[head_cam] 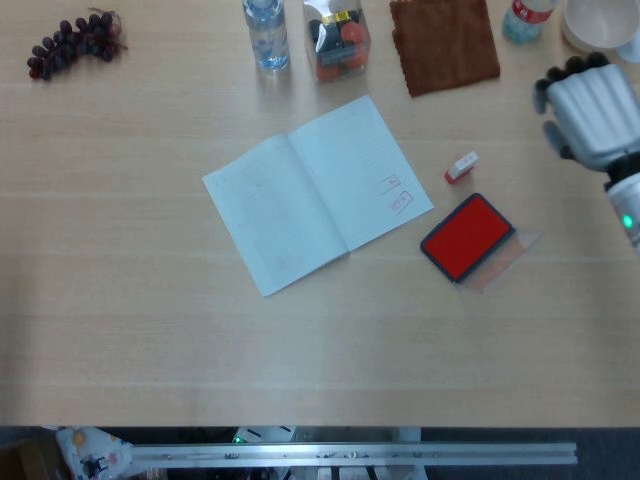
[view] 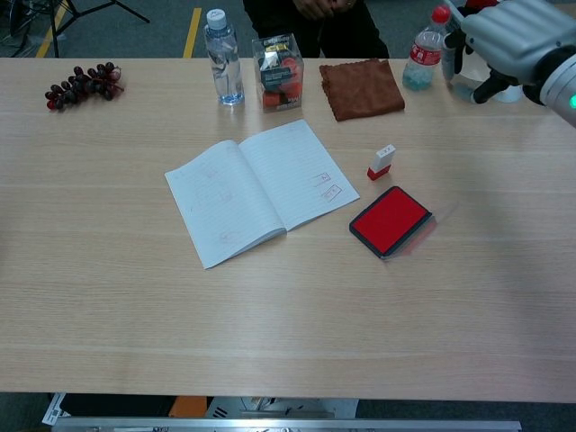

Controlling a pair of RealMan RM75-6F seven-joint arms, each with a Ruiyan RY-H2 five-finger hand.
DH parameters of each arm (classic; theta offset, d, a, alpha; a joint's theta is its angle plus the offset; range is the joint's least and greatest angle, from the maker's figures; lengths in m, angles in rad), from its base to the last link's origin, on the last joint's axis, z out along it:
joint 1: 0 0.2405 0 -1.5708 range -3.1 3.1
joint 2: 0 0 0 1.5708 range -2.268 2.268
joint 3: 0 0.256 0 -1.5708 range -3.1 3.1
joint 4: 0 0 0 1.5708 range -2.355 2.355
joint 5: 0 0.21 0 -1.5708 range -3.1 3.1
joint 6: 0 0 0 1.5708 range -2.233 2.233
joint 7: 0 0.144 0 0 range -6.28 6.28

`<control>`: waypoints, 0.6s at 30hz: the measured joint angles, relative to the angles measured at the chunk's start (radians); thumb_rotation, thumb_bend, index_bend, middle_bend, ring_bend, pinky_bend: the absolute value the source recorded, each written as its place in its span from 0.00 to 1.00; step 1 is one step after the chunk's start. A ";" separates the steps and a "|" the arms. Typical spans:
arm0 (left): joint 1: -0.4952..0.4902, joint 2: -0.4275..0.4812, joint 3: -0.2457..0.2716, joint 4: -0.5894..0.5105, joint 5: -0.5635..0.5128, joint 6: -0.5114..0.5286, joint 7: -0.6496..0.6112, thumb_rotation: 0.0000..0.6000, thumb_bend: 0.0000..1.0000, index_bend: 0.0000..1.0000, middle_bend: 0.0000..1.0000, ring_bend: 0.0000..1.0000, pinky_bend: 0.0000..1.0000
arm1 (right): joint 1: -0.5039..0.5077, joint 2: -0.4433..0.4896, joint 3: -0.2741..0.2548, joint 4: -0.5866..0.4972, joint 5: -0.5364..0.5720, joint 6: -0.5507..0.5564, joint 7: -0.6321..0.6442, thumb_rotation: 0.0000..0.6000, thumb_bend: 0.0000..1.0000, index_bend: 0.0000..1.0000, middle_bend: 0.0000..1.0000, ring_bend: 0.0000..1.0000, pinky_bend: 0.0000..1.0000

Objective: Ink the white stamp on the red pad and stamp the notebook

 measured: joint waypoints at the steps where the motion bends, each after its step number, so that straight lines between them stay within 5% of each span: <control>1: 0.000 -0.005 -0.003 0.002 0.003 0.008 -0.001 1.00 0.31 0.20 0.13 0.18 0.22 | -0.021 0.019 -0.007 -0.018 -0.010 0.025 -0.004 1.00 0.35 0.53 0.49 0.34 0.32; 18: 0.034 -0.026 -0.018 -0.041 0.085 0.140 0.006 1.00 0.31 0.21 0.14 0.18 0.21 | -0.369 0.208 -0.123 -0.169 -0.234 0.355 0.083 1.00 0.35 0.56 0.50 0.36 0.32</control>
